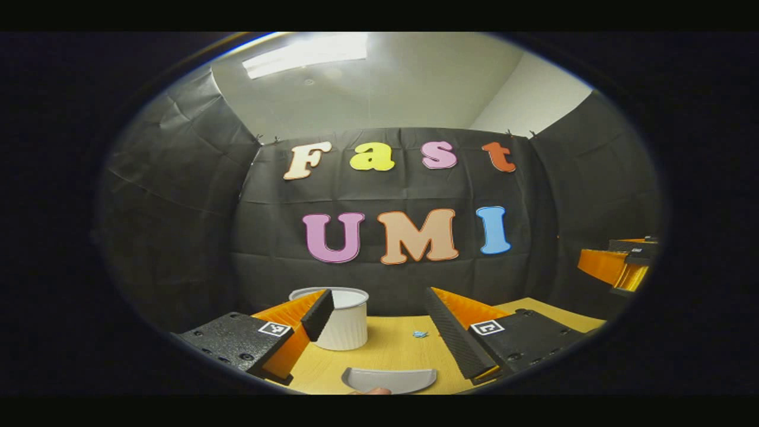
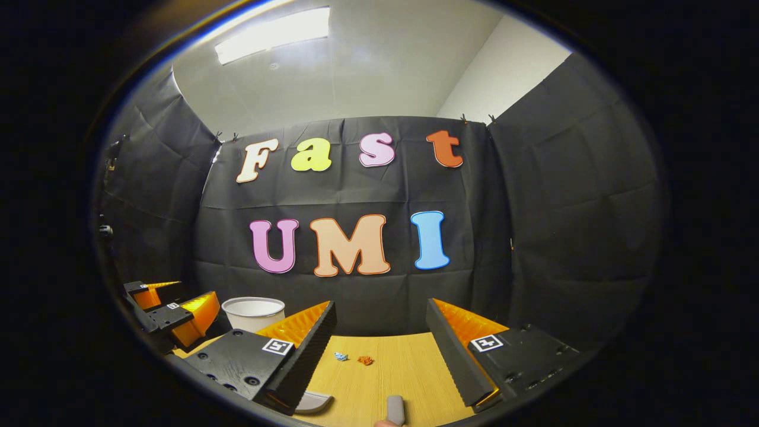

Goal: Pick up the small broom and dustpan from the desktop, sweep the trash into the dustpan with the broom, and then empty the trash into the garbage bin.

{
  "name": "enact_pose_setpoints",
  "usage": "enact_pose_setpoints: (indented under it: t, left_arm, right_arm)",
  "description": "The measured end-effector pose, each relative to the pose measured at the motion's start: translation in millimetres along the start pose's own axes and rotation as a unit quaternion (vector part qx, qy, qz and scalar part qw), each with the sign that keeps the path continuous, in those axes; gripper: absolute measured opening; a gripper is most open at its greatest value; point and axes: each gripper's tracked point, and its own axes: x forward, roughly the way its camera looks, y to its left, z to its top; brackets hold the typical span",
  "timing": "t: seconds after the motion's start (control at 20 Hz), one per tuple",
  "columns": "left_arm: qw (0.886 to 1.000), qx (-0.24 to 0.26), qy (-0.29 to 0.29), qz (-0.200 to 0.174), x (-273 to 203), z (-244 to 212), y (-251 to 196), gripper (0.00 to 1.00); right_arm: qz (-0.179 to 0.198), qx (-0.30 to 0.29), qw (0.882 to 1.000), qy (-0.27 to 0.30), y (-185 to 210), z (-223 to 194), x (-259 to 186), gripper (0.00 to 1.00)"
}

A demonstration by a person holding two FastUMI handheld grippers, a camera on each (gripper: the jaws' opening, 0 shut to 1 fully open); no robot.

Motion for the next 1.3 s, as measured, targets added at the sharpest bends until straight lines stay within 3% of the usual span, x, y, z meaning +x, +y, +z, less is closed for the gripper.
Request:
enact_pose_setpoints:
  t: [0.95,1.15,1.3]
  left_arm:
    - [1.0,0.006,0.003,-0.009,-1,-3,-8,0.94]
    - [1.0,0.002,0.014,-0.007,0,-8,-14,0.93]
    - [0.999,-0.008,0.042,-0.009,-1,-23,-24,0.93]
  right_arm:
    - [0.013,-0.009,1.0,0.003,-3,-6,6,0.92]
    - [0.021,-0.026,0.999,0.0,-16,-5,10,0.92]
    - [0.037,-0.03,0.998,0.03,-22,-25,12,0.92]
